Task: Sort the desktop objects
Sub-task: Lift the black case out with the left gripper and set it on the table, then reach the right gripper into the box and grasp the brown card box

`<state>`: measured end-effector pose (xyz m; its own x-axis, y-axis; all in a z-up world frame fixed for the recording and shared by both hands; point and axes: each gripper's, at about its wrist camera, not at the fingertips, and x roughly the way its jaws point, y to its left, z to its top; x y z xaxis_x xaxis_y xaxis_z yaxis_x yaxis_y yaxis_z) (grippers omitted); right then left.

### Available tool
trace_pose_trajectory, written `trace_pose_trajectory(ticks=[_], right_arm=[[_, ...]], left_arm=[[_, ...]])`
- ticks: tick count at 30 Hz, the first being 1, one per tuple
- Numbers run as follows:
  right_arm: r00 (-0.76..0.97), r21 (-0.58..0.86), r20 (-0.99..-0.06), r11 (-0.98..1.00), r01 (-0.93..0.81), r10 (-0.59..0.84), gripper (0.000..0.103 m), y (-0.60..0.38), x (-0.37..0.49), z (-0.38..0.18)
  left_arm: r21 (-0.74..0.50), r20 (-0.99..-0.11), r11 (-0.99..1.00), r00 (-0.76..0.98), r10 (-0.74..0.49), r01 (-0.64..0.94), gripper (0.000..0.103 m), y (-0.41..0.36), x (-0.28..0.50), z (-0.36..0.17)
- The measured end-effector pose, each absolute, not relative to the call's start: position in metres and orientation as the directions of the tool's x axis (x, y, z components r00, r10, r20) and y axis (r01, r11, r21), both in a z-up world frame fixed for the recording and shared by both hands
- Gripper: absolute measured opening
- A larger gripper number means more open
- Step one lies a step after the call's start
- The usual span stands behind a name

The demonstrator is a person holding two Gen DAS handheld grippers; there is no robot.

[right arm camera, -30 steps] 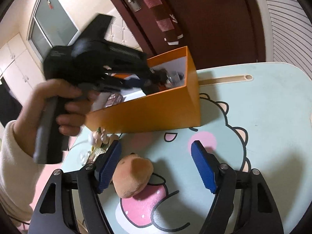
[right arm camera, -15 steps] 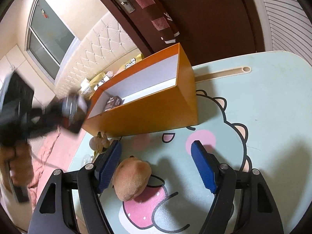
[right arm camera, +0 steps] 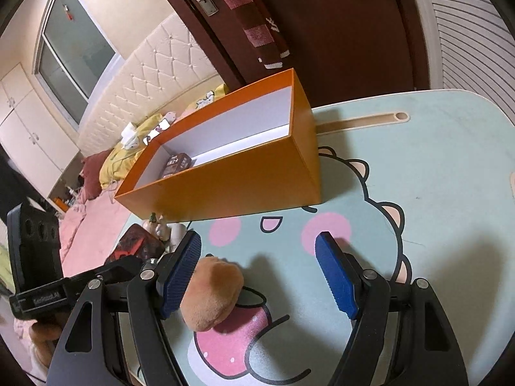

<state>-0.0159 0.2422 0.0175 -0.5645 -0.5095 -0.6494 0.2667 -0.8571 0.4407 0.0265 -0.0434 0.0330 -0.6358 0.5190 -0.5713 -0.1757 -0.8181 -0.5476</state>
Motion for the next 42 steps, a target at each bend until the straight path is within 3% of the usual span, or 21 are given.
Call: trace_pose_trajectory(ticks=[6,12,16,21,31,37,42], right_arm=[[-0.551,0.421,-0.659,-0.858,0.295,-0.513,0.074,0.234,-0.016,0.027],[-0.496,0.464,-0.634,-0.805,0.371,-0.594,0.074,0.21,-0.043,0.075],[-0.365,0.409,-0.748,-0.818,0.405,-0.554,0.074,0.161,-0.094,0.094],[-0.102,0.401,-0.875,-0.827,0.395,-0.473,0.074,0.088,-0.161,0.069],[-0.018,0.252,-0.957,-0.865,0.433,-0.288,0.071,0.02,-0.197,0.021],[-0.085,0.105,-0.984,-0.891,0.442,-0.158,0.07,0.027,-0.201,0.027],[-0.011,0.179,-0.981,-0.918,0.354,-0.195,0.067,0.048,-0.208,0.022]], left_arm=[[-0.45,-0.497,-0.879,-0.773,0.395,-0.159,0.079,-0.058,0.045,0.036],[-0.468,-0.454,-0.872,-0.807,0.377,-0.144,0.081,-0.076,0.056,0.026],[-0.501,-0.451,-0.856,-0.805,0.386,-0.13,0.081,-0.086,0.056,0.021],[-0.539,-0.447,-0.835,-0.801,0.398,-0.114,0.081,-0.092,0.056,0.017],[-0.591,-0.436,-0.8,-0.795,0.423,-0.101,0.081,-0.097,0.056,0.015],[-0.616,-0.432,-0.781,-0.789,0.438,-0.096,0.081,-0.099,0.054,0.013],[-0.617,-0.427,-0.78,-0.786,0.447,-0.108,0.081,-0.097,0.054,0.014]])
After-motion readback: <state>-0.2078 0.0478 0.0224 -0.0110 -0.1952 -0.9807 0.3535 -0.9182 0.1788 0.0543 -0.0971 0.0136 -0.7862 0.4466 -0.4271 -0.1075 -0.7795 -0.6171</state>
